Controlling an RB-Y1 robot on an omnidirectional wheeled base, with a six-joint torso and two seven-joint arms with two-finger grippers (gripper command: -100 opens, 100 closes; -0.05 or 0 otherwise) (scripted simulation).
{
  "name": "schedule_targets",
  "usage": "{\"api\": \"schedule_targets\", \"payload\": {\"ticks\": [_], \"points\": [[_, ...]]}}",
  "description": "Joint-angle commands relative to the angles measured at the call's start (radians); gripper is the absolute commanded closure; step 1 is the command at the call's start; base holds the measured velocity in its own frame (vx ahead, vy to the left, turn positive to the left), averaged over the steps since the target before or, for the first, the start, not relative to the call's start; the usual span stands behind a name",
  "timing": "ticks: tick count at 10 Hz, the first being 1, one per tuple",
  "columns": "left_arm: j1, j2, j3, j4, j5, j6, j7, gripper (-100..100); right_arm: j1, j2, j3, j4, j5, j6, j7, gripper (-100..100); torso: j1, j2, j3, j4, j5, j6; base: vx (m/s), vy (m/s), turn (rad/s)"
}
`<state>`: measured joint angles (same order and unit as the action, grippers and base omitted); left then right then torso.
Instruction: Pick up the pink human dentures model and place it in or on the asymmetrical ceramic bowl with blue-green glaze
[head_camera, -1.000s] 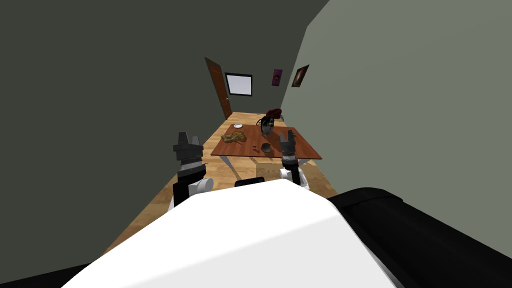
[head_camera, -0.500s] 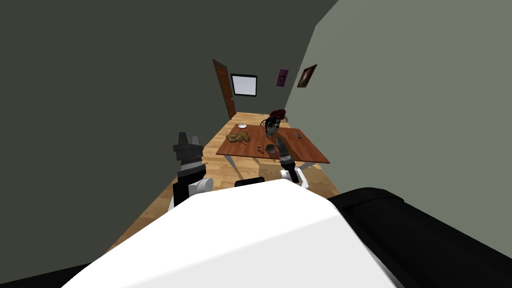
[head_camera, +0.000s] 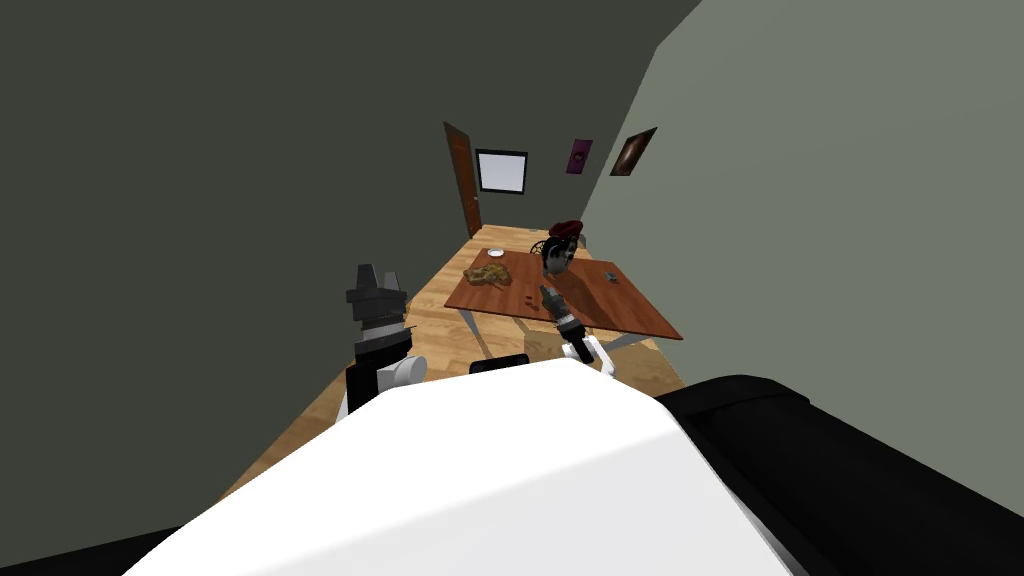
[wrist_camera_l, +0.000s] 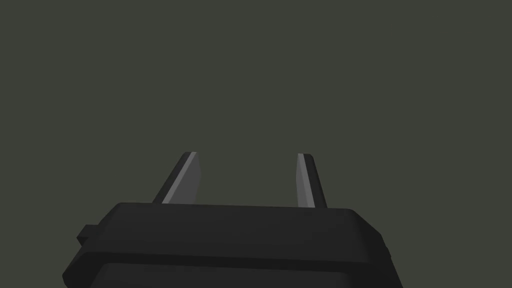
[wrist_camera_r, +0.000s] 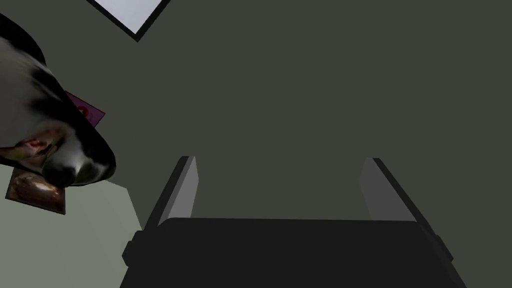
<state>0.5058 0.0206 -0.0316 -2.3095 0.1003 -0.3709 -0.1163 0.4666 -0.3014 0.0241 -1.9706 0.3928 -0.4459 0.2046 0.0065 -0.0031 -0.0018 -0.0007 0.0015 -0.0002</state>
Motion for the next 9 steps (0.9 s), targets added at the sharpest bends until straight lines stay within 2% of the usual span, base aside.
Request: {"api": "schedule_targets", "payload": {"ticks": [1, 2, 4, 5, 6, 7, 9], "points": [[0.000, 0.000, 0.000, 0.000, 0.000, 0.000, 0.000, 0, -0.005, -0.032, 0.003, 0.050, 0.048, 0.024, 0.050, -100, 0.000, 0.000, 0.000, 0.000, 0.000, 0.000, 0.076, 0.106, 0.144], [0.000, 0.000, 0.000, 0.000, 0.000, 0.000, 0.000, 0, -0.005, -0.032, 0.003, 0.057, 0.048, 0.024, 0.054, -100, 0.000, -0.001, -0.001, 0.000, 0.000, 0.000, 0.054, 0.072, 0.017], [0.000, 0.000, 0.000, 0.000, 0.000, 0.000, 0.000, 0, -0.014, -0.072, 0.011, 0.119, 0.112, 0.059, 0.113, -100, -0.002, 0.001, 0.001, 0.000, 0.000, 0.000, 0.031, 0.073, 0.124], [0.000, 0.000, 0.000, 0.000, 0.000, 0.000, 0.000, 0, -0.014, -0.072, 0.011, 0.126, 0.112, 0.059, 0.121, -100, -0.001, 0.001, 0.001, 0.000, 0.000, 0.000, 0.041, 0.059, 0.035], [0.000, 0.000, 0.000, 0.000, 0.000, 0.000, 0.000, 0, -0.018, -0.093, 0.015, 0.159, 0.144, 0.076, 0.154, -100, -0.002, 0.001, 0.001, 0.000, 0.000, 0.001, 0.040, 0.051, 0.086], [0.000, 0.000, 0.000, 0.000, 0.000, 0.000, 0.000, 0, -0.018, -0.093, 0.015, 0.162, 0.144, 0.076, 0.154, -100, -0.003, 0.001, 0.001, 0.000, 0.000, 0.000, 0.026, 0.038, 0.042], [0.000, 0.000, 0.000, 0.000, 0.000, 0.000, 0.000, 0, -0.028, -0.138, 0.024, 0.234, 0.208, 0.113, 0.222, -100, -0.003, 0.002, 0.001, 0.000, -0.001, 0.000, 0.039, 0.068, 0.117]]}}
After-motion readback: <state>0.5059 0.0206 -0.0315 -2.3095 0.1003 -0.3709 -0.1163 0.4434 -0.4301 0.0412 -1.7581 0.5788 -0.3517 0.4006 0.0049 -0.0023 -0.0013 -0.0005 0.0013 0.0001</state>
